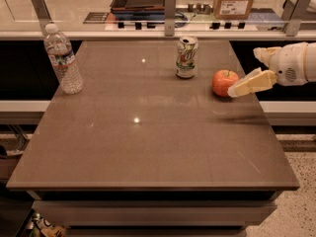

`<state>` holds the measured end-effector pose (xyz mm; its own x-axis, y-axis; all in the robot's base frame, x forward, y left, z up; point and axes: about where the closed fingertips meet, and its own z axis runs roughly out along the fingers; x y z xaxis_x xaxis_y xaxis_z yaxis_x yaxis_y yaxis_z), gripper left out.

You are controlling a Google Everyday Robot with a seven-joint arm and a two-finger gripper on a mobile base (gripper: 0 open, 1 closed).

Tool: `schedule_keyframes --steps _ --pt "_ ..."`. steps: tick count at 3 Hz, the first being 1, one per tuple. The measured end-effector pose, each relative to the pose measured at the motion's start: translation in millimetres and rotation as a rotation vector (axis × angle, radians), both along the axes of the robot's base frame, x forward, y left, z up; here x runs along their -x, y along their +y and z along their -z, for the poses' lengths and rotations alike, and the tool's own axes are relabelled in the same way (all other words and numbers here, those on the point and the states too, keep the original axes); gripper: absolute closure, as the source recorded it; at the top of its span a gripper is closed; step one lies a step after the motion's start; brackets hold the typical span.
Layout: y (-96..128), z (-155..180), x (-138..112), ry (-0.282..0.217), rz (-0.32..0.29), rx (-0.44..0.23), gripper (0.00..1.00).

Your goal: Move apple near water bottle

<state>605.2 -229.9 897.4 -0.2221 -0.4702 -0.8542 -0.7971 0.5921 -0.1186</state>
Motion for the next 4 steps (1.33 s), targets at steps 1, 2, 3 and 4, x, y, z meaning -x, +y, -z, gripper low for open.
schedule_keyframes --steps 1,2,3,4 --pt "17 19 0 0.025 -0.056 -0.023 0.00" --pt "30 37 -3 0.059 -0.094 -0.031 0.00" --pt "35 49 -10 0.074 -0.116 -0.034 0.00" --pt "37 50 -10 0.075 -0.121 -0.035 0.19"
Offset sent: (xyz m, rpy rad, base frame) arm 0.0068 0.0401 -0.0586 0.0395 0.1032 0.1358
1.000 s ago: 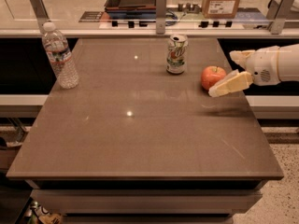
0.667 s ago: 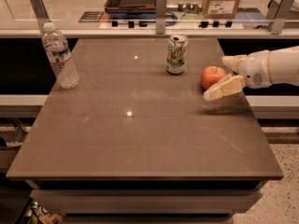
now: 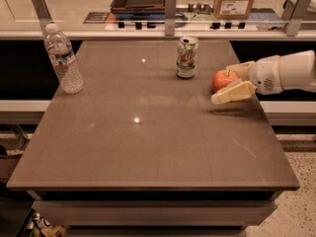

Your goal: Move apple near water bottle

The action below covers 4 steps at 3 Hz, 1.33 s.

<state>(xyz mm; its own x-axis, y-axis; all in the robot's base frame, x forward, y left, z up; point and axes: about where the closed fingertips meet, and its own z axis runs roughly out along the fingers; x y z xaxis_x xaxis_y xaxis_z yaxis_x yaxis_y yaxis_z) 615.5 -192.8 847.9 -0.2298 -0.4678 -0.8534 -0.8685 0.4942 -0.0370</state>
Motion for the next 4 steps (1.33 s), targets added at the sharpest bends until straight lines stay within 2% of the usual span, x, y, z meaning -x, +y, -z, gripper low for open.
schedule_keyframes --steps 3,4 --pt "7.2 2.7 -1.0 0.005 -0.012 -0.003 0.87" --pt "9.6 3.6 -1.3 0.006 -0.016 -0.004 1.00"
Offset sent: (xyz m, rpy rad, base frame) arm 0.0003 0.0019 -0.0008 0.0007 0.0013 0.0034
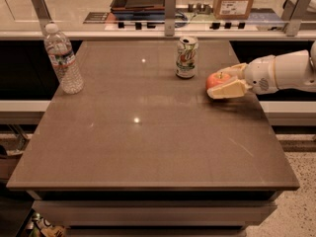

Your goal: Move apple near water bottle

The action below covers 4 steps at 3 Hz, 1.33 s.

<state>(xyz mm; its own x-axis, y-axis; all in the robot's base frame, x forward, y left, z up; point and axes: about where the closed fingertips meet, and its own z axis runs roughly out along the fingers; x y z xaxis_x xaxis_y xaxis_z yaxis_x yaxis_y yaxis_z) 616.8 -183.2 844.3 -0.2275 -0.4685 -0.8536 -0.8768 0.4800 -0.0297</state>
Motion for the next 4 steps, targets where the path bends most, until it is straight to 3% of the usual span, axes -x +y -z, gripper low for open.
schedule_keyframes --steps 1,2,3,4 --pt "11 -8 6 -0.006 0.021 -0.002 1.00" --pt "36 -29 19 -0.020 0.093 -0.023 1.00" --pt "64 -49 35 -0.054 0.177 -0.041 1.00" --pt "102 -60 50 -0.086 0.205 -0.036 1.00"
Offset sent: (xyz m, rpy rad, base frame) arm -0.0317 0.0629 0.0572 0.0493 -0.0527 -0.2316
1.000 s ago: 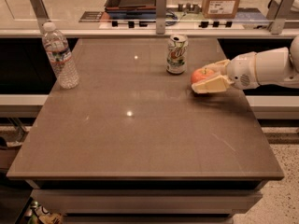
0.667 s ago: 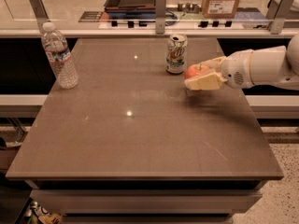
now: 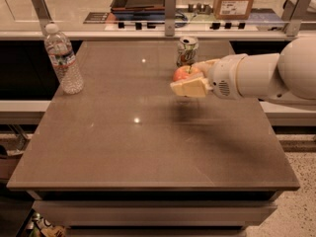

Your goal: Move apple near water bottle

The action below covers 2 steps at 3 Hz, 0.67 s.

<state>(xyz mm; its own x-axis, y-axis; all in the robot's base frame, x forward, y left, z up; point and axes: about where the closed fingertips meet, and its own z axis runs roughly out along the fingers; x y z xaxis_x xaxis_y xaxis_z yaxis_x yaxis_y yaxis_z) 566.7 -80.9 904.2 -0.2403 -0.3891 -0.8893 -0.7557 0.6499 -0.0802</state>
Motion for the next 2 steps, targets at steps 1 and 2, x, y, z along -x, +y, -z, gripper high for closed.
schedule_keyframes --steps 1,2 --pt "44 3 12 -0.013 -0.038 0.013 1.00" --pt "80 10 18 -0.014 -0.104 0.025 1.00"
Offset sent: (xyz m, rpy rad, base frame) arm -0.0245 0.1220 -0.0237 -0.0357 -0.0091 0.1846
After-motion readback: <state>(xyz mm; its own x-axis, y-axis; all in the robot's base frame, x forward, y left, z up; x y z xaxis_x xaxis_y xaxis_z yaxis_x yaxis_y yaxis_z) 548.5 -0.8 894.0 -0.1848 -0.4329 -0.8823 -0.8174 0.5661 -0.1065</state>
